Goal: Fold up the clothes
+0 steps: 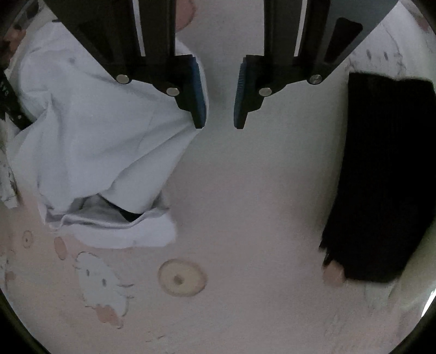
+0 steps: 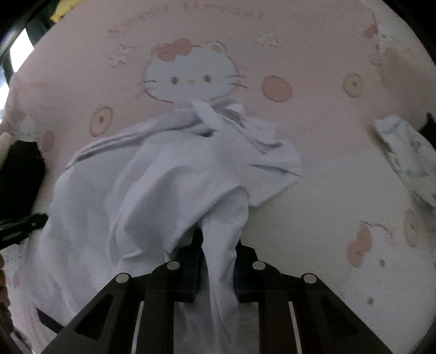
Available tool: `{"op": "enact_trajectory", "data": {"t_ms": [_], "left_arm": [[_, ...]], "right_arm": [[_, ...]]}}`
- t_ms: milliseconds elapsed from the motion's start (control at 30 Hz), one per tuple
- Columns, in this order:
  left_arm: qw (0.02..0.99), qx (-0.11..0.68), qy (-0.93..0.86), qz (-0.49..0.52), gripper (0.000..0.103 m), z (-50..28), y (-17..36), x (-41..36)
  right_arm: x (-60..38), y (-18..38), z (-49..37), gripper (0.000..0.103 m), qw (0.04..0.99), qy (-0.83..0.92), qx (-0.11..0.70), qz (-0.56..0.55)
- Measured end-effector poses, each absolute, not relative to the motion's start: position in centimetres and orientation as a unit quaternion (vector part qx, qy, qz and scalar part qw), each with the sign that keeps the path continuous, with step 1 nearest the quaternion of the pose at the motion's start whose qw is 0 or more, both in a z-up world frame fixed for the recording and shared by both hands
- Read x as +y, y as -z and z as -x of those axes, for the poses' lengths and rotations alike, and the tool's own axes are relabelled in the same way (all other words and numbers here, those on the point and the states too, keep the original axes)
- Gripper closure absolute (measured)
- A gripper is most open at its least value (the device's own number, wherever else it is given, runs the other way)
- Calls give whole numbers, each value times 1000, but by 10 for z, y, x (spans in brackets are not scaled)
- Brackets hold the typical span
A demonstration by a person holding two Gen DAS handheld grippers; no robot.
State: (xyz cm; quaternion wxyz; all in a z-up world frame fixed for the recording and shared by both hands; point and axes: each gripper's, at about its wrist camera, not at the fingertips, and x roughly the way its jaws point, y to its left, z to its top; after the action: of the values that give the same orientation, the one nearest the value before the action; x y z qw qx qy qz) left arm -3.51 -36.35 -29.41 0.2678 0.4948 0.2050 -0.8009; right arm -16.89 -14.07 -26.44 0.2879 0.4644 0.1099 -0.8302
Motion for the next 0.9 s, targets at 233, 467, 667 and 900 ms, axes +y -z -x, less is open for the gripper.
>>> {"op": "enact_trajectory", "data": {"t_ms": [233,467,667,900], "left_arm": [[241,237,822,-459,87,7,290,-357],[161,323,850,-384,86,0,273,-350],[145,356,833,-398,41,13,267,-344],[156,398,802,-418,31,33,276,-348]], "right_arm": [[-115,261,164,87,236,835,122,-481],[-86,262,177,74,280,812,41,-510],[-63,246,181,36,293,818,2,-495],[-54,228,176,31,316,818,-6,-480]]}}
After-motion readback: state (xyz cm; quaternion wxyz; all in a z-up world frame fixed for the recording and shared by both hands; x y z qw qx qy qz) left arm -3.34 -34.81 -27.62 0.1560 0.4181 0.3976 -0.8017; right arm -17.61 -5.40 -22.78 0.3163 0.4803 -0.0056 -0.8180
